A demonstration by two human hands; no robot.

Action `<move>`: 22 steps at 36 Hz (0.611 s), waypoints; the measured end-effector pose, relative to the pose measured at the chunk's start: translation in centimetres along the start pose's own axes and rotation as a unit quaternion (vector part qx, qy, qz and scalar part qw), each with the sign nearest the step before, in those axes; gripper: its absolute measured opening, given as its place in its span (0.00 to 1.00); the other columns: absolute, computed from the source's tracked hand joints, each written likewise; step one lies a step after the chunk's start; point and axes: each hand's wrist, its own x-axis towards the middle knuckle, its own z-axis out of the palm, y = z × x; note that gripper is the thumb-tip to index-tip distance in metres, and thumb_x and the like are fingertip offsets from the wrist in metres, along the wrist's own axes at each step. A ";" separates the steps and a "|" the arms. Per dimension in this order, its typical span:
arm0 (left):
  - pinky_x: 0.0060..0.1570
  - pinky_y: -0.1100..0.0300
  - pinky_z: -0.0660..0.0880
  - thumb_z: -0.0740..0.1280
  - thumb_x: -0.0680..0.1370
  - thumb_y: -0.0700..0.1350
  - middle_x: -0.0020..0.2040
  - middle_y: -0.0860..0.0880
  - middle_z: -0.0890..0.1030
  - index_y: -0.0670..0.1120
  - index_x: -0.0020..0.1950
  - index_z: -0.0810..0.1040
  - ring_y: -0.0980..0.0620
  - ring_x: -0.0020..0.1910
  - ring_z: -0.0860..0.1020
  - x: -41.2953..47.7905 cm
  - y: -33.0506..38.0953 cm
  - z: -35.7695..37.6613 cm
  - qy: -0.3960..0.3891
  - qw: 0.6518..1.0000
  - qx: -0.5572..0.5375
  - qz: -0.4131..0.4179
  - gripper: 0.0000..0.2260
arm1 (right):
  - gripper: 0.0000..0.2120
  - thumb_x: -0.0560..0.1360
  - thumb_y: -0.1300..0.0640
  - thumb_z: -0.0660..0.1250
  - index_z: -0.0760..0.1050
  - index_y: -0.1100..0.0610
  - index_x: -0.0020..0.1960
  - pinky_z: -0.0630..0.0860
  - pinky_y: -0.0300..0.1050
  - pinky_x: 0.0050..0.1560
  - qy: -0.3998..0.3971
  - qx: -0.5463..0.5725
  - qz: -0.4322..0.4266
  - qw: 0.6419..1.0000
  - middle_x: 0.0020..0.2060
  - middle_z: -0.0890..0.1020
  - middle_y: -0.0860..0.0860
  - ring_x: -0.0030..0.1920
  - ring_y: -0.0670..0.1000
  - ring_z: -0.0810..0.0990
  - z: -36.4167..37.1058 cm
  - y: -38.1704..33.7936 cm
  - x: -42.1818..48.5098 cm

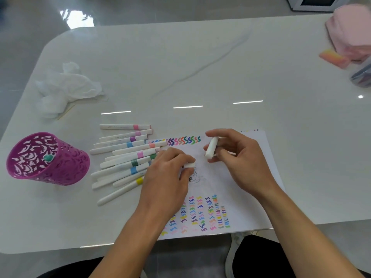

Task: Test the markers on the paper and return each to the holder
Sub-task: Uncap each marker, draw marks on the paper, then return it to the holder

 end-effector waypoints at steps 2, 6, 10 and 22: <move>0.50 0.75 0.61 0.73 0.76 0.47 0.53 0.58 0.79 0.54 0.55 0.84 0.62 0.52 0.71 0.1 0.1 0.1 -0.003 1.000 0.001 0.002 0.08 | 0.15 0.78 0.67 0.72 0.83 0.50 0.58 0.86 0.49 0.47 0.006 -0.009 -0.002 1.000 0.44 0.87 0.49 0.46 0.51 0.87 0.0 0.2 0.3; 0.50 0.78 0.60 0.73 0.77 0.47 0.55 0.58 0.79 0.54 0.55 0.84 0.64 0.54 0.69 0.5 0.2 0.4 -0.011 1.000 -0.002 0.017 0.08 | 0.06 0.76 0.49 0.77 0.81 0.47 0.49 0.76 0.39 0.38 0.032 -0.031 -0.007 0.999 0.37 0.81 0.50 0.37 0.47 0.79 0.4 0.5 0.6; 0.50 0.79 0.59 0.74 0.76 0.45 0.55 0.58 0.79 0.53 0.54 0.84 0.65 0.53 0.69 0.8 0.4 0.8 -0.007 1.000 -0.017 0.005 0.08 | 0.13 0.81 0.45 0.67 0.81 0.49 0.42 0.72 0.42 0.34 0.064 -0.048 -0.016 0.997 0.31 0.79 0.48 0.32 0.47 0.76 0.7 0.7 1.0; 0.51 0.81 0.60 0.73 0.76 0.45 0.56 0.59 0.78 0.53 0.54 0.84 0.62 0.57 0.70 0.6 0.1 1.2 -0.018 1.000 0.006 0.015 0.08 | 0.07 0.78 0.54 0.71 0.84 0.53 0.55 0.82 0.44 0.33 0.081 0.044 -0.018 0.996 0.41 0.88 0.51 0.37 0.54 0.88 1.6 1.5 1.6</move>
